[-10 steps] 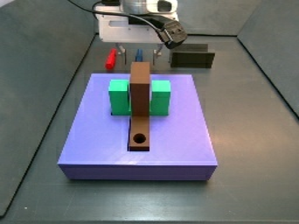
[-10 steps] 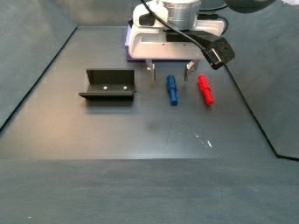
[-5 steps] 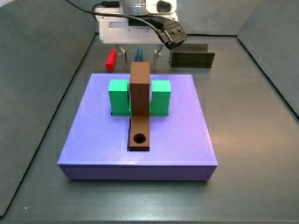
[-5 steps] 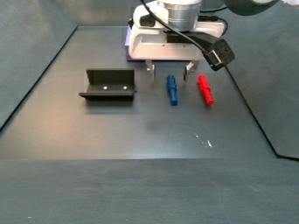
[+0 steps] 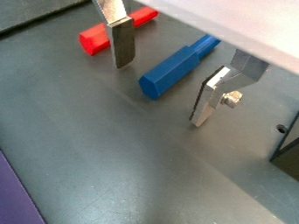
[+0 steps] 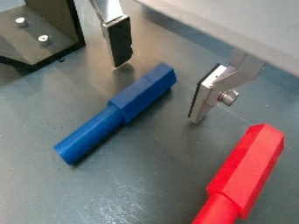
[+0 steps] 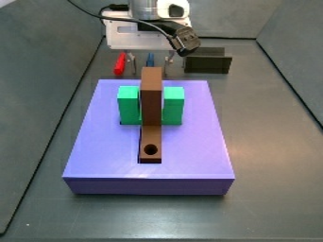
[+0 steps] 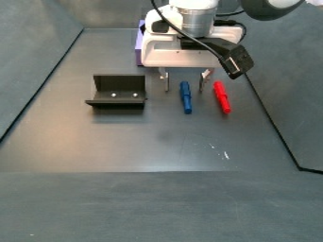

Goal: Pick up the blue object. Move up. Place the blue object on the fixture. Regrasp the blue object. Move to above the board. Insert the blue object.
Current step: Pick up the blue object.

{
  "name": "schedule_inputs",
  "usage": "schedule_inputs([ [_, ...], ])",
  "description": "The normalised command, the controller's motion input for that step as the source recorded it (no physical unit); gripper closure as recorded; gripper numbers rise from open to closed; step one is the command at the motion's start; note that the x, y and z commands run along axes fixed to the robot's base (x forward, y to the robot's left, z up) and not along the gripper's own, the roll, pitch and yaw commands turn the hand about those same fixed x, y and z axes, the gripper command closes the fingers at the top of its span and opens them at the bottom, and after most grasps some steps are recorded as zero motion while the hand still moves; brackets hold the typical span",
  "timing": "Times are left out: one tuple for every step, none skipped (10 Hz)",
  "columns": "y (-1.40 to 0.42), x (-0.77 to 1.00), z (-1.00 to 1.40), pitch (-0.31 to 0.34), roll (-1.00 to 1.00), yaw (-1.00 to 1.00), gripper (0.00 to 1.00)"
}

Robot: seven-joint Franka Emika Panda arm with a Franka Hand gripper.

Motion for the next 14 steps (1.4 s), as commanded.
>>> schedule_inputs([
  [0.00, 0.00, -0.05, -0.006, 0.00, 0.00, 0.00],
  [0.00, 0.00, 0.00, 0.000, 0.00, 0.00, 0.00],
  [0.00, 0.00, 0.00, 0.000, 0.00, 0.00, 1.00],
  [0.00, 0.00, 0.00, 0.000, 0.00, 0.00, 1.00],
  [0.00, 0.00, 0.00, 0.000, 0.00, 0.00, 1.00],
  [0.00, 0.00, 0.00, 0.000, 0.00, 0.00, 1.00],
  [0.00, 0.00, 0.00, 0.000, 0.00, 0.00, 1.00],
  [0.00, 0.00, 0.00, 0.000, 0.00, 0.00, 1.00],
  [0.00, 0.00, 0.00, 0.000, 0.00, 0.00, 1.00],
  [0.00, 0.00, 0.00, 0.000, 0.00, 0.00, 1.00],
  [0.00, 0.00, 0.00, 0.000, 0.00, 0.00, 1.00],
  [0.00, 0.00, 0.00, 0.000, 0.00, 0.00, 1.00],
  [0.00, 0.00, 0.00, 0.000, 0.00, 0.00, 1.00],
  [0.00, 0.00, 0.00, 0.000, 0.00, 0.00, 1.00],
])
